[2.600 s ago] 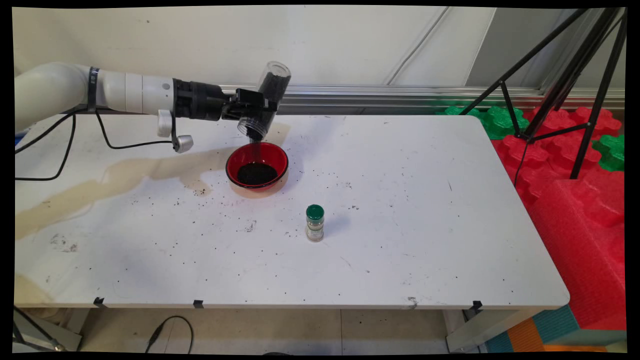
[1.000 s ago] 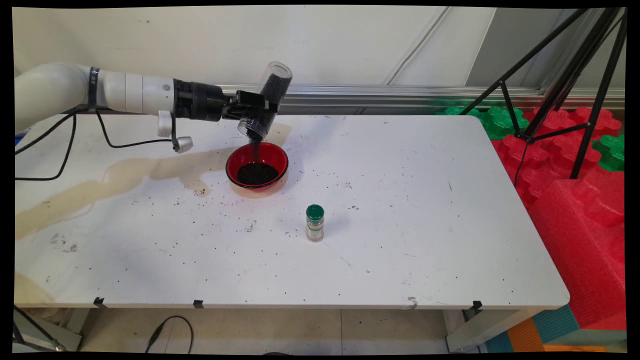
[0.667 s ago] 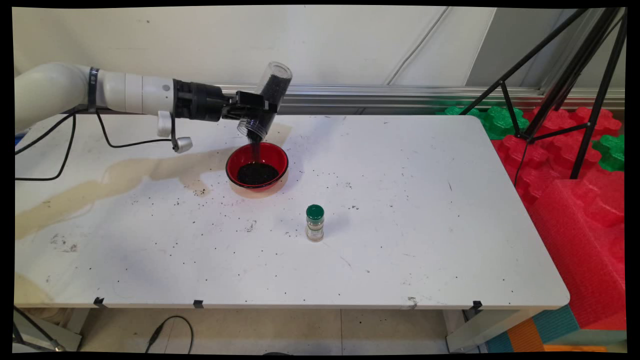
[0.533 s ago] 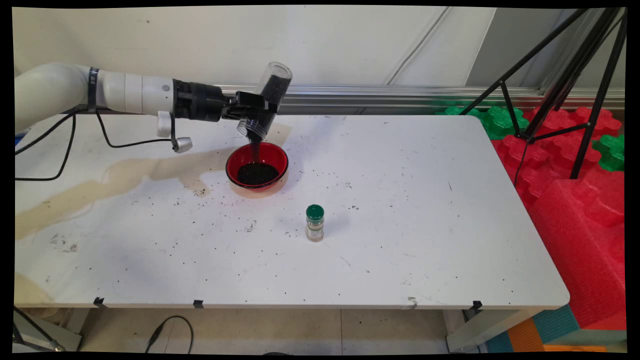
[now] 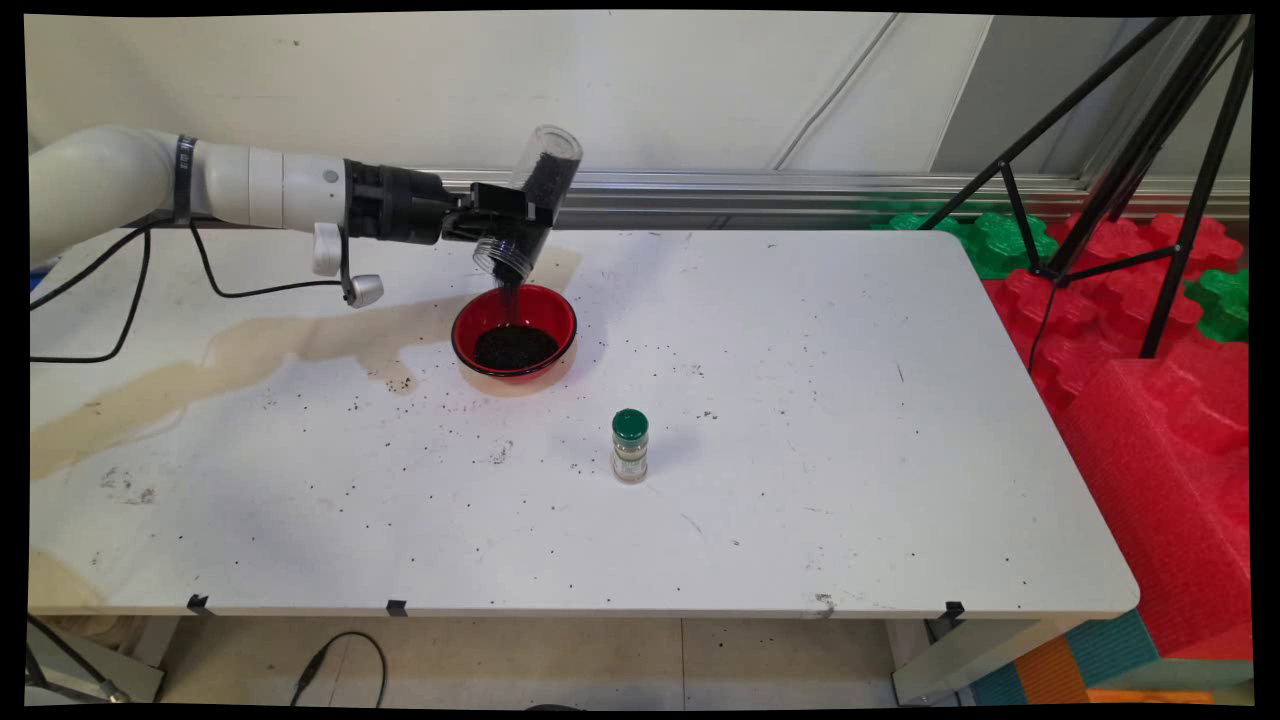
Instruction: Pour the black seasoning powder in the red bowl
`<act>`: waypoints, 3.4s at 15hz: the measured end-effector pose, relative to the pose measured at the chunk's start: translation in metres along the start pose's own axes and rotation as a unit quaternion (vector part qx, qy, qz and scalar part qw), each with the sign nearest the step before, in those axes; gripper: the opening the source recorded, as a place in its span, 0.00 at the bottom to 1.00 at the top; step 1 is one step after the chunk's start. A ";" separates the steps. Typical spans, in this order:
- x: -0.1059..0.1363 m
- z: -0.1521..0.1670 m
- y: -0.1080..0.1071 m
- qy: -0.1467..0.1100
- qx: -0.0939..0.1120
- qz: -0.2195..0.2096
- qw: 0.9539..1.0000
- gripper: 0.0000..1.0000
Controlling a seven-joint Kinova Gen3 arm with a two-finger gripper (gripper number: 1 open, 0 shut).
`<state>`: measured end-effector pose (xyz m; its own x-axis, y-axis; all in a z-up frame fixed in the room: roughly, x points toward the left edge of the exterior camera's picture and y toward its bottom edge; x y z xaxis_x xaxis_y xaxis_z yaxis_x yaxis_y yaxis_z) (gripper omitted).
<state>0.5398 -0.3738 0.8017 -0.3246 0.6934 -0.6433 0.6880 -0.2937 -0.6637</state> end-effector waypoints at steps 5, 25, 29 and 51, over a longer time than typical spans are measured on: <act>0.001 0.000 0.001 0.001 -0.005 -0.023 1.000 0.00; 0.001 -0.006 0.001 -0.003 -0.023 -0.232 0.973 0.00; -0.003 -0.009 -0.001 -0.008 -0.020 -0.307 0.952 0.00; -0.021 -0.023 -0.014 -0.004 -0.014 -0.634 0.773 0.00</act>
<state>0.5517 -0.3692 0.8333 -0.7539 0.4075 0.5153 -0.1734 0.6332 -0.7543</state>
